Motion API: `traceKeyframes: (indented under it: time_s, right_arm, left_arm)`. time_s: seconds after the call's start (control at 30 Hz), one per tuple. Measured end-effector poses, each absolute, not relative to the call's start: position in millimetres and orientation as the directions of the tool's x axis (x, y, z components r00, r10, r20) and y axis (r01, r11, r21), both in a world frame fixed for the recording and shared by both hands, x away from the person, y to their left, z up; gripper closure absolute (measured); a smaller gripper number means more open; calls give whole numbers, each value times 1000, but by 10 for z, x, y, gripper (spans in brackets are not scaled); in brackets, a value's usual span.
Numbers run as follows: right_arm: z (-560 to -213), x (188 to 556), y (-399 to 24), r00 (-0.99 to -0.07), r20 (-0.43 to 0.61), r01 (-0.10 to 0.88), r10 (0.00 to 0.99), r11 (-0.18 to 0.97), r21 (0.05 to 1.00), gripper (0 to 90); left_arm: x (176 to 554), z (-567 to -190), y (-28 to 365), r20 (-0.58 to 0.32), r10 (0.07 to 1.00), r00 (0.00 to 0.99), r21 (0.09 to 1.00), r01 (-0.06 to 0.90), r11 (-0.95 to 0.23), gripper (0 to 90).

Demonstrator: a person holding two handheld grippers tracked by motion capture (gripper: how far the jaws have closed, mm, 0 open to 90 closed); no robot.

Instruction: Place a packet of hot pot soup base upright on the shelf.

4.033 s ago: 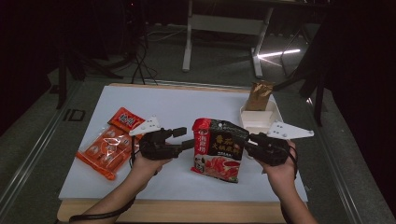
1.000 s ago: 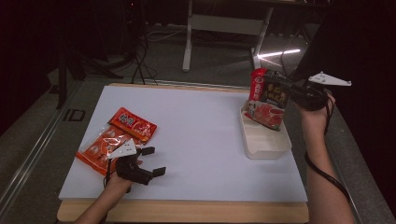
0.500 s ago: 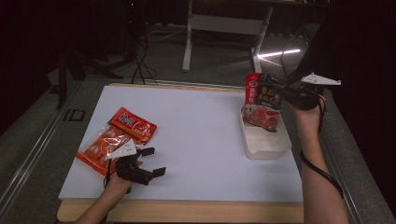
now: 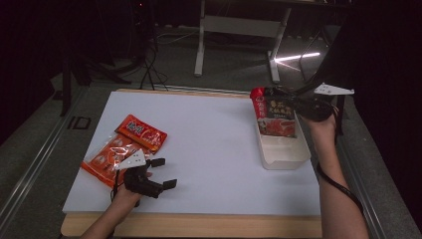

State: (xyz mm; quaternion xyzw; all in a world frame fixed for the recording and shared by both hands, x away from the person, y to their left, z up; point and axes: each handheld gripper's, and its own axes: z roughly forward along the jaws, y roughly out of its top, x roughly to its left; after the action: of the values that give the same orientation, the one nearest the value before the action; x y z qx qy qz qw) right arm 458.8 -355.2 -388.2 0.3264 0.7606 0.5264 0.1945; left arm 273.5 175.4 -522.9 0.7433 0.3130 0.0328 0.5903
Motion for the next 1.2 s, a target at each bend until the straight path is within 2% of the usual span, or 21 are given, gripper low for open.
traceKeyframes:
  time_s: [0.27,0.4,0.53,0.67,0.83,0.93,1.0,1.13,1.2]
  right_arm:
    - [-3975,4547,-3659,-665,100,314,740,155,937,676]
    - [-4063,4529,-3726,-626,99,336,773,154,929,664]
    - [-4156,4493,-3870,-604,153,348,782,86,934,660]
    - [-4199,4459,-3949,-564,144,367,814,91,926,673]
    - [-4170,4394,-3942,-565,137,380,814,109,918,635]
    - [-4123,4339,-3912,-542,134,400,829,114,910,578]
    - [-4090,4291,-3913,-521,156,404,839,81,911,498]
    - [-3952,4150,-3909,-487,141,358,862,50,932,371]
    - [-3871,4082,-3885,-480,115,337,870,61,940,338]
  left_arm:
    - [2735,-5233,1748,-322,501,804,897,428,-110,4]
    - [2735,-5234,1747,-325,500,803,896,431,-109,4]
    - [2741,-5242,1746,-326,502,801,895,433,-109,4]
    - [2740,-5240,1740,-325,502,802,895,432,-109,4]
    - [2746,-5246,1740,-327,506,799,894,435,-110,4]
    - [2742,-5245,1736,-322,507,799,894,433,-116,4]
    - [2739,-5243,1731,-319,507,800,894,432,-118,4]
    - [2735,-5236,1727,-310,509,803,897,424,-124,4]
    - [2736,-5233,1730,-305,514,802,898,422,-126,4]
